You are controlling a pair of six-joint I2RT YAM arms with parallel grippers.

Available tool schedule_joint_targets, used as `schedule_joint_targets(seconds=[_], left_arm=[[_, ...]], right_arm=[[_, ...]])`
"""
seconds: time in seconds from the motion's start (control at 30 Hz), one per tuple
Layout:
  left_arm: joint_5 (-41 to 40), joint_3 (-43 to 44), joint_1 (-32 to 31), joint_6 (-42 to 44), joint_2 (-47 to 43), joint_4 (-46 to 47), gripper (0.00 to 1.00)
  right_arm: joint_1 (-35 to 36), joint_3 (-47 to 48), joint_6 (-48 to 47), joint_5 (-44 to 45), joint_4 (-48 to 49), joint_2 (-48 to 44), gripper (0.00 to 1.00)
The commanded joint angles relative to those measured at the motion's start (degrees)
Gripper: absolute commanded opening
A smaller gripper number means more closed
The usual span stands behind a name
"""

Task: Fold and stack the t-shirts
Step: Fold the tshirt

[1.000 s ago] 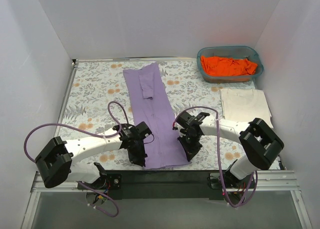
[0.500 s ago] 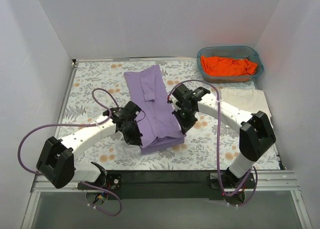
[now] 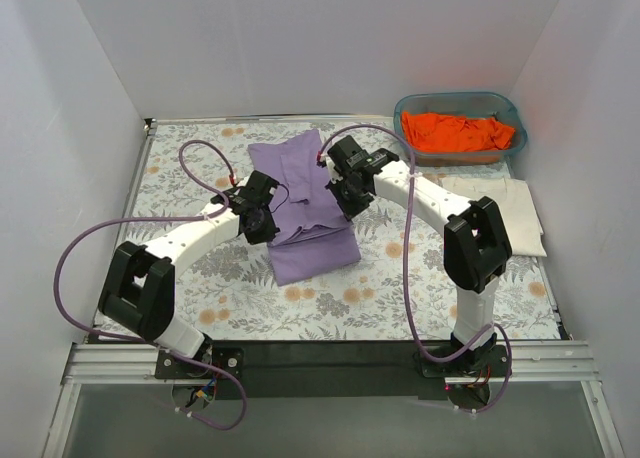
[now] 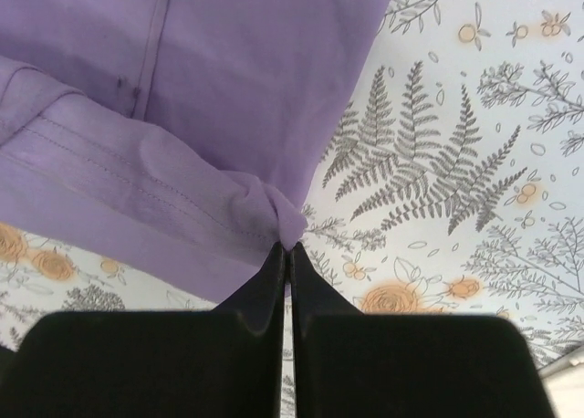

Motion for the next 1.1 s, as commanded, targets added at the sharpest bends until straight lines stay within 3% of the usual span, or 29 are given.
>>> schedule_joint_targets(seconds=[0.0,0.67,0.83,0.97,1.0,1.07], left_arm=[[-5.69,0.48,0.60,1.91,0.36,4.84,0.00],[-9.38,0.21,1.66,2.88,7.65,11.09,0.00],[-9.82,0.30,1.66,4.10,8.80,11.80,0.05],[-10.26,0.83,1.66,4.54,8.28,11.62,0.20],[-10.18,1.26,1.66,4.63,7.84,11.45,0.30],[-9.65,1.71,1.66,4.55,5.56,10.83,0.40]], right_arm=[[-0.86,1.80,-1.43,3.23,4.67,0.72,0.01],[-3.32,-0.92,-0.37,3.23,10.57,7.05,0.01],[-3.41,-2.42,0.86,4.11,12.59,7.14,0.01],[-3.41,-2.59,1.73,4.72,12.50,6.88,0.13],[-3.41,-2.85,2.17,5.33,12.68,5.74,0.14],[-3.41,-3.29,3.32,5.17,13.03,4.33,0.21]])
